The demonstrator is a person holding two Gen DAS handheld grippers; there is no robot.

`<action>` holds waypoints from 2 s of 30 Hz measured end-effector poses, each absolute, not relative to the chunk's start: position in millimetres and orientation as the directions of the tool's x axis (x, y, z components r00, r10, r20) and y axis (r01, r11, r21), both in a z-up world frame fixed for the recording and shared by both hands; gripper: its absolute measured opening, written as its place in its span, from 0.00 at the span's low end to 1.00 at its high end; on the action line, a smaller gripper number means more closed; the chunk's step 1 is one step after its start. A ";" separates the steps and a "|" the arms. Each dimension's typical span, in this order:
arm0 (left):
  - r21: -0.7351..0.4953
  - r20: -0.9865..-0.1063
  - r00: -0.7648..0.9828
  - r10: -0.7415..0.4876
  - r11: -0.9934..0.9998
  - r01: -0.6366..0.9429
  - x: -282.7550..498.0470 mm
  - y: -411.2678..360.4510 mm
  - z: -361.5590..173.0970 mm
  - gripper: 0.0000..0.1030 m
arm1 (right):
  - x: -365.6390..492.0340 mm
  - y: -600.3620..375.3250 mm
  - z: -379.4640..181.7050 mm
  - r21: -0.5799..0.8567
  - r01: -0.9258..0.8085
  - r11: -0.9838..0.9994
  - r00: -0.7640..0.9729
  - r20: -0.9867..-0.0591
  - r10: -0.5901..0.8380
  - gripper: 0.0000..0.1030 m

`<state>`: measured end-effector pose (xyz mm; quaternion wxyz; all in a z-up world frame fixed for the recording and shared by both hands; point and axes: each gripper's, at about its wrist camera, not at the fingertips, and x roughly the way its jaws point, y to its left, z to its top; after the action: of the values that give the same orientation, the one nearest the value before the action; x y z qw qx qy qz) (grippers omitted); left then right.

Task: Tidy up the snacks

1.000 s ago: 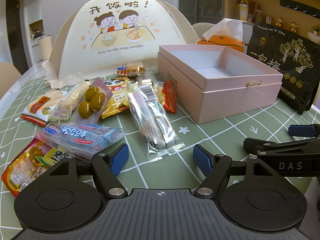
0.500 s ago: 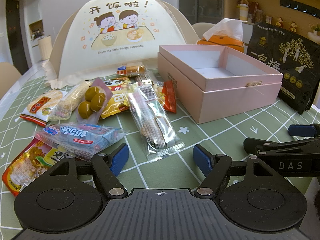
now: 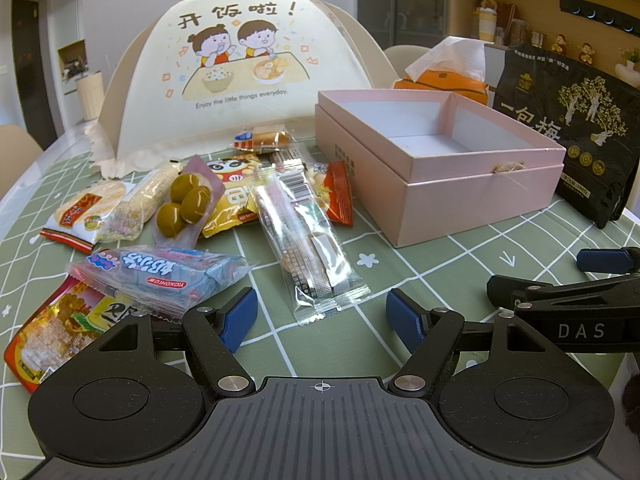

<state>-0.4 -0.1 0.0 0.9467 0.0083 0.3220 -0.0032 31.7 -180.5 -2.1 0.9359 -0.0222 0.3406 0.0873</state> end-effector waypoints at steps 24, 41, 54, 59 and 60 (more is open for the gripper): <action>-0.100 -0.781 0.624 0.028 0.980 -0.170 129.3 165.3 57.7 0.44 | 28.3 -145.6 48.6 -0.004 -0.354 0.935 0.496 -0.849 0.184 0.90; -0.269 -0.742 0.662 -0.103 0.951 -0.153 14.4 176.4 64.0 0.30 | 54.6 -46.7 89.1 -0.148 -0.641 0.753 0.589 -0.724 0.359 0.90; -0.432 -0.720 0.681 -0.132 0.854 -0.291 -105.7 202.3 62.6 0.15 | 92.4 57.9 24.0 -0.021 -0.684 0.729 0.469 -0.778 0.418 0.66; -0.400 -0.748 0.646 -0.151 0.880 -0.258 -97.9 198.2 55.8 0.17 | 79.1 37.7 53.4 0.034 -0.677 0.735 0.434 -0.788 0.437 0.34; -0.386 -0.751 0.644 -0.146 0.889 -0.248 -95.8 194.5 55.9 0.18 | 75.2 34.2 60.8 0.038 -0.681 0.731 0.432 -0.785 0.444 0.31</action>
<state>-95.8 194.5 55.9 0.8758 -0.2342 0.4210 0.0290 75.2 34.2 60.8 0.8338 -0.1439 0.4126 0.3372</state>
